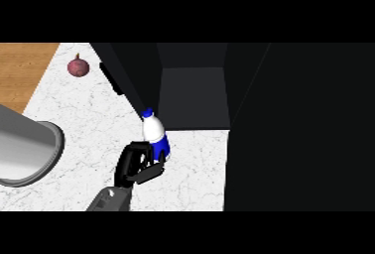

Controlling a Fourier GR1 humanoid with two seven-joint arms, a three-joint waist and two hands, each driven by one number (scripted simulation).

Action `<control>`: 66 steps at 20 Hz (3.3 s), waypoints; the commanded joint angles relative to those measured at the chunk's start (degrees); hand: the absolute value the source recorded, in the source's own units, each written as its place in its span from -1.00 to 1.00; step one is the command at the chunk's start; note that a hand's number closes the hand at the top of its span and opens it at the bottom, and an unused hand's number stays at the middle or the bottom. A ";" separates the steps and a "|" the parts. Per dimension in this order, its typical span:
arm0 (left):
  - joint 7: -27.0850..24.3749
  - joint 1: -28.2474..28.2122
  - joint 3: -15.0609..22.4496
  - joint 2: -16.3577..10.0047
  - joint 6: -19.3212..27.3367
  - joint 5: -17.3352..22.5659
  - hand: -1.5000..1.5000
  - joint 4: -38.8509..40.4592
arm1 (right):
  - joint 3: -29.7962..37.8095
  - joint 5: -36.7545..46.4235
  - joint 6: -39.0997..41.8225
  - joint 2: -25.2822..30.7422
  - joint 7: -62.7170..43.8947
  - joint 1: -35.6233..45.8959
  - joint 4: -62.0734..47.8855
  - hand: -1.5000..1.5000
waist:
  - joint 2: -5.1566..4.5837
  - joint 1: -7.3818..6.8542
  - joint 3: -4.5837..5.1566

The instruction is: Pick up the bottled water, place it into the cabinet and close the cabinet

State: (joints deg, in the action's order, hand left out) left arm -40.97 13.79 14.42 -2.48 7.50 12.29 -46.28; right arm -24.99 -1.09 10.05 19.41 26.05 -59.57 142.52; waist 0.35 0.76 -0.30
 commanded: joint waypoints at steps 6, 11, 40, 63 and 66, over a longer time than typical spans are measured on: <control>15.03 12.26 9.92 2.44 13.16 8.12 1.00 -8.08 | 2.17 -2.49 0.36 1.68 -0.54 -1.26 4.83 -1.00 | -0.31 1.52 0.35; 21.11 21.38 8.40 2.48 18.23 8.56 1.00 -5.04 | 5.44 -5.63 0.31 2.12 0.75 -3.34 5.73 -1.00 | -0.28 1.05 0.29; 14.88 49.88 1.88 0.59 36.86 7.71 -1.00 35.56 | 10.69 -7.78 6.94 3.10 5.18 -3.65 4.04 -1.00 | -2.12 3.78 0.43; 6.83 39.71 7.35 2.48 11.35 28.25 1.00 9.86 | 7.31 -3.49 7.08 2.23 1.89 -3.29 6.09 -1.00 | -0.21 1.46 0.39; 6.19 31.58 12.63 2.48 6.87 32.41 -1.00 3.02 | 4.66 -1.68 5.48 1.61 -0.62 -2.77 8.59 -1.00 | -0.17 0.88 0.50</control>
State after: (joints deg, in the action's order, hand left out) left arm -35.28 51.75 21.97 -0.01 18.90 40.36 -36.49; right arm -19.04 -3.83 16.97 20.96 29.98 -61.56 142.76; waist 0.10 2.13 0.12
